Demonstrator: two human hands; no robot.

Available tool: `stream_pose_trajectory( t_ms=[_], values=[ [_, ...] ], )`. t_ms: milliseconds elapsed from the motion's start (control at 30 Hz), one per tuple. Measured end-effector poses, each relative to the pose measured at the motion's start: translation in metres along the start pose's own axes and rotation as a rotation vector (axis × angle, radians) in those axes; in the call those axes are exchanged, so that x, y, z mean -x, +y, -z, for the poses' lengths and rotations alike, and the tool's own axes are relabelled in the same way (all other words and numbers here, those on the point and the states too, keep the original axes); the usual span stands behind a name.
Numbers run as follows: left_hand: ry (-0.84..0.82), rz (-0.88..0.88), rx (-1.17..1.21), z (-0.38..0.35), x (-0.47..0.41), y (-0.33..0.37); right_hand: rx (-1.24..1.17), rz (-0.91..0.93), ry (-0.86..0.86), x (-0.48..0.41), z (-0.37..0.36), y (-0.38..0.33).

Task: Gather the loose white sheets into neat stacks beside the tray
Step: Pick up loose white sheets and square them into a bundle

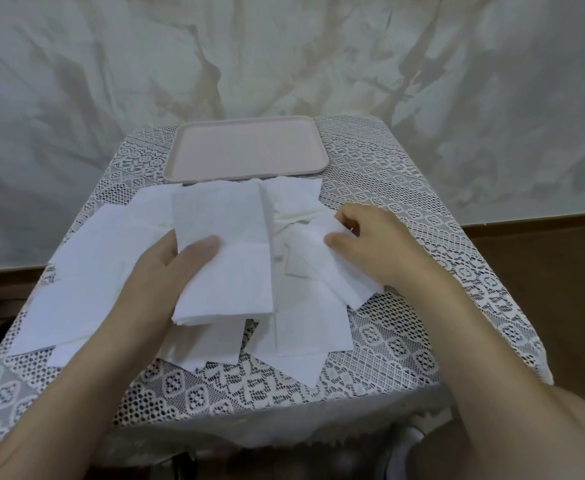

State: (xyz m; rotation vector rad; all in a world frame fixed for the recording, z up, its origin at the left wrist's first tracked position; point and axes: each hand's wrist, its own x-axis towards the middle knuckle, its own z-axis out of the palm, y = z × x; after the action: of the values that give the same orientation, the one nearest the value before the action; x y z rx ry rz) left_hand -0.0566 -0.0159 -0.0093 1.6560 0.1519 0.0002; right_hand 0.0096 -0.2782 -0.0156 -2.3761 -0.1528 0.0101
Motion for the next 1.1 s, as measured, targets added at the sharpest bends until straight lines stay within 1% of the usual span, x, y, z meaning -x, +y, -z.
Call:
stream_pose_trajectory(
  t_ms=[133,200,267,333,400,500,633,800,867,933,1033,1100],
  values=[
    [-0.005,0.005,0.010,0.000,-0.001,0.001,-0.045,-0.002,0.024,0.004,0.009,0.010],
    [0.003,0.008,0.016,0.000,-0.001,0.001,-0.188,-0.015,0.016,0.009,0.011,0.013],
    [0.004,0.003,0.025,0.000,-0.001,0.002,-0.391,-0.063,0.037,0.015,0.012,0.011],
    [0.003,0.000,0.030,0.001,0.000,0.002,-0.484,-0.124,0.034,0.021,0.012,0.009],
    [0.001,0.000,0.024,0.002,0.000,0.002,-0.410,-0.165,-0.036,0.025,0.011,0.010],
    [0.002,-0.008,0.024,0.002,0.000,0.002,-0.288,-0.158,-0.126,0.033,0.012,0.015],
    [-0.015,-0.013,0.000,0.003,-0.001,0.001,-0.323,-0.111,-0.126,0.043,0.019,0.019],
    [-0.014,-0.015,-0.006,0.007,-0.004,-0.004,-0.348,-0.145,-0.043,0.036,0.015,0.020],
    [-0.023,-0.013,-0.003,0.006,-0.004,-0.004,-0.404,-0.169,-0.025,0.034,0.014,0.016],
    [-0.024,-0.014,0.002,0.005,-0.004,-0.003,-0.411,-0.185,-0.071,0.035,0.013,0.013],
    [-0.035,-0.016,0.009,0.006,-0.004,-0.003,-0.345,-0.206,-0.182,0.040,0.010,0.015],
    [-0.041,-0.022,0.014,0.006,-0.004,-0.003,-0.342,-0.216,-0.165,0.042,0.010,0.016]
  ],
)
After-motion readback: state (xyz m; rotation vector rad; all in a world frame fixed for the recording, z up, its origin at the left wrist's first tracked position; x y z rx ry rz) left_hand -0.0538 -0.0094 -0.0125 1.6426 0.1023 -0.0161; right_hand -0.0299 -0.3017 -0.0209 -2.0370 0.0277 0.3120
